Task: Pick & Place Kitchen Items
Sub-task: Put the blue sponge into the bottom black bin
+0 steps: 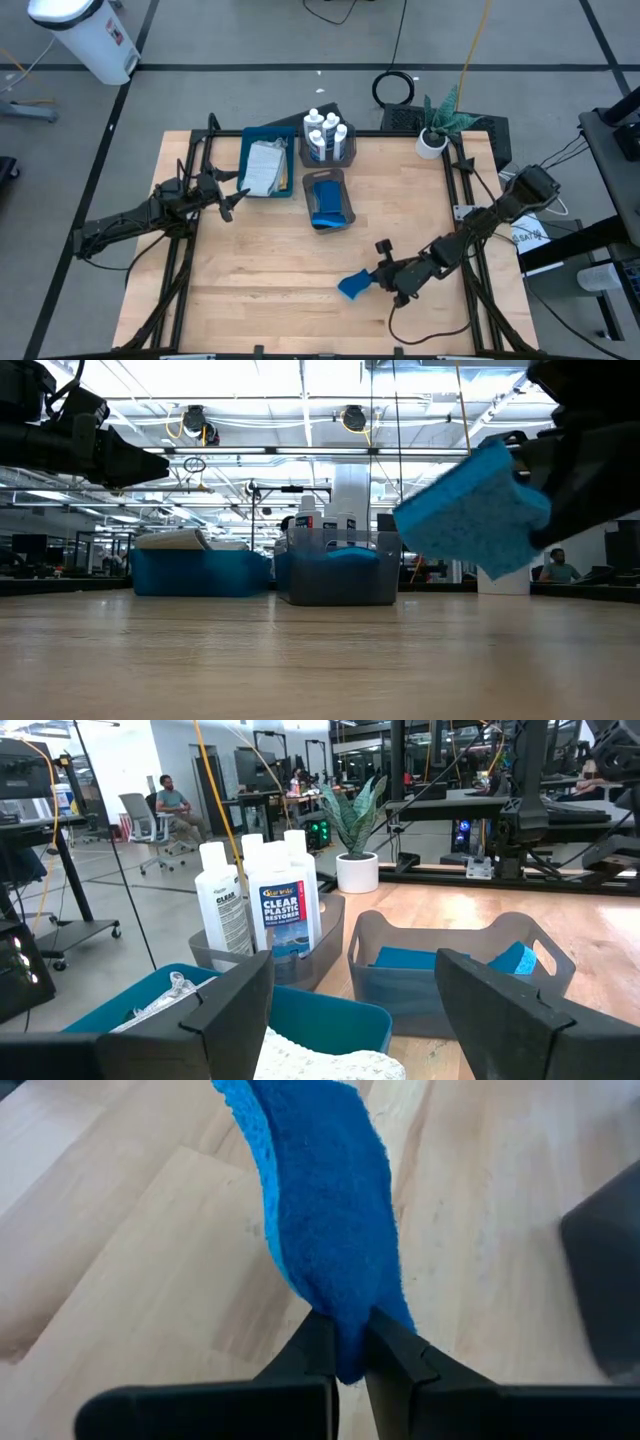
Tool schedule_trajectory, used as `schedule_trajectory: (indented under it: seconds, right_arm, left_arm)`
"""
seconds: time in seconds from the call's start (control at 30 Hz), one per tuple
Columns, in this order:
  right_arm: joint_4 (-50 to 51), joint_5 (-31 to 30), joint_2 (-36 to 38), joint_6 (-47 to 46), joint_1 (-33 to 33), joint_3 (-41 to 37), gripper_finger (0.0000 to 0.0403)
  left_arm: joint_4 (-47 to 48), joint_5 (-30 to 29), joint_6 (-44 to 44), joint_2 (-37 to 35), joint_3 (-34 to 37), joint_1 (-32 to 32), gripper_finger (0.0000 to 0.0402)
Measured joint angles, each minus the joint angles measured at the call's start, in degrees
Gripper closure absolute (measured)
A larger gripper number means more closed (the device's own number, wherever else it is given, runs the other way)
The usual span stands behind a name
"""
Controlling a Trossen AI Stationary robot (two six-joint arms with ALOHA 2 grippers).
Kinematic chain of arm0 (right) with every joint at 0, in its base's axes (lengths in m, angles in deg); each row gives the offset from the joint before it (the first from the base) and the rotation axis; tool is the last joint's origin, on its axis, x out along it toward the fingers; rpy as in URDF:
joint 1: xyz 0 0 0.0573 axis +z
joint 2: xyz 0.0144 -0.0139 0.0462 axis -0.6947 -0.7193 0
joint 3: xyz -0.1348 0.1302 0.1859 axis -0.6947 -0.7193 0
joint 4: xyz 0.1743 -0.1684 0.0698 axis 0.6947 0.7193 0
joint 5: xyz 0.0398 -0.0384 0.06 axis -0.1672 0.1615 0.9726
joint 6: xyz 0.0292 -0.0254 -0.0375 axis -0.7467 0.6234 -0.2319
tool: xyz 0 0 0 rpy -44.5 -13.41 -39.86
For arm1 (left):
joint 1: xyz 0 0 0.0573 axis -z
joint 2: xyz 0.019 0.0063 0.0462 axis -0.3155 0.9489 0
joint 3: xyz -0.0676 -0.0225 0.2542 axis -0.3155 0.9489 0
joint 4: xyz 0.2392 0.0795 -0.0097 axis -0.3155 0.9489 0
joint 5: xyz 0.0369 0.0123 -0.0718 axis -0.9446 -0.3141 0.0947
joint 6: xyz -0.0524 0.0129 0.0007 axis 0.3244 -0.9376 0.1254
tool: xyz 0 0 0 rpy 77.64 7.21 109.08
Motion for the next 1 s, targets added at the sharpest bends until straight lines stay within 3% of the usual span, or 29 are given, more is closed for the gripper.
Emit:
schedule_trajectory:
  seconds: [1.0]
  right_arm:
    - [-4.1,0.3,7.8,16.6,-17.0,0.1,0.0389]
  left_arm:
    - [0.0,0.0,0.0,0.0,0.0,0.0,0.0119]
